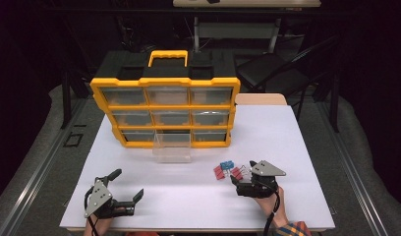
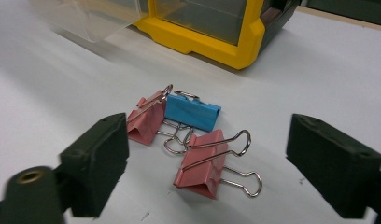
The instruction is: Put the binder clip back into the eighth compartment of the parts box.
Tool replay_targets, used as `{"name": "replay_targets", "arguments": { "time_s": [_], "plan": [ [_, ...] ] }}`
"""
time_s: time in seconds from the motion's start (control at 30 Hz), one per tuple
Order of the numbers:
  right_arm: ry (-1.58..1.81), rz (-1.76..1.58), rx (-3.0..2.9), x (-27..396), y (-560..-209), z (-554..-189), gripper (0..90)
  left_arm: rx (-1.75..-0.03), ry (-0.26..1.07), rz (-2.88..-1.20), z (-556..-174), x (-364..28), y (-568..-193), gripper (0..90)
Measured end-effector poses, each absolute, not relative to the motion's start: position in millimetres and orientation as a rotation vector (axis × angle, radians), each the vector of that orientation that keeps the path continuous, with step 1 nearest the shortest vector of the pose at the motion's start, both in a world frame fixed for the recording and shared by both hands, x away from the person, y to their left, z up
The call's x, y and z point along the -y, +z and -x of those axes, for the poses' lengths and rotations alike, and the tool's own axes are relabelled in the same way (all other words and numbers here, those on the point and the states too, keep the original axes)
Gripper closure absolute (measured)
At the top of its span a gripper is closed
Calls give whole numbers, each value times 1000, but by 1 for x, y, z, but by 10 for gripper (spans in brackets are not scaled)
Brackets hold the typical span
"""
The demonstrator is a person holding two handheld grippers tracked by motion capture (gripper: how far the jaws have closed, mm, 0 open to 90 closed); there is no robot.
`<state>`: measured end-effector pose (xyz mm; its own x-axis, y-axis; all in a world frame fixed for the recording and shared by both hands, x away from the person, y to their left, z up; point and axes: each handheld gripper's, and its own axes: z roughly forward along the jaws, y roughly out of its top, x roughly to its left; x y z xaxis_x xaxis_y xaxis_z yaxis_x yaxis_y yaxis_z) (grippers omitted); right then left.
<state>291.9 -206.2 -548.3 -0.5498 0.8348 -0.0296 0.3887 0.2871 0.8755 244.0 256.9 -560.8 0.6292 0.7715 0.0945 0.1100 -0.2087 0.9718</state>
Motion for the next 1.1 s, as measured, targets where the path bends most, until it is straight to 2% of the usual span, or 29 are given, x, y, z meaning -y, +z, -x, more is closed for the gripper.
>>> {"name": "replay_targets", "arguments": {
  "time_s": [0.17, 0.2, 0.3, 0.37, 0.4, 0.43, 0.53, 0.57, 0.8, 1.1],
  "plan": [
    [1163, -1155, -2061, 204, -551, -297, 286, -726, 715, -1700, -244, -257, -561, 0],
    [1150, -1195, -2054, 204, -552, -299, 347, -727, 714, -1699, -244, -257, -561, 0],
    [1153, -1230, -2054, 205, -553, -301, 392, -727, 714, -1699, -244, -257, -561, 0],
    [1158, -1262, -2046, 205, -553, -303, 445, -727, 714, -1699, -245, -257, -561, 0],
    [1166, -1295, -2043, 205, -554, -304, 506, -727, 713, -1698, -245, -257, -561, 0],
    [1166, -1295, -2043, 205, -554, -304, 506, -727, 713, -1698, -245, -257, -561, 0],
    [1161, -1340, -2036, 204, -555, -306, 608, -728, 714, -1698, -245, -257, -561, 0],
    [1161, -1340, -2036, 204, -555, -306, 608, -728, 714, -1699, -245, -257, -561, 0],
    [1158, -1365, -2017, 202, -553, -305, 757, -726, 712, -1699, -245, -257, -561, 0],
    [1226, -1392, -2017, 197, -548, -301, 864, -724, 710, -1700, -245, -257, -561, 0]
  ]
}}
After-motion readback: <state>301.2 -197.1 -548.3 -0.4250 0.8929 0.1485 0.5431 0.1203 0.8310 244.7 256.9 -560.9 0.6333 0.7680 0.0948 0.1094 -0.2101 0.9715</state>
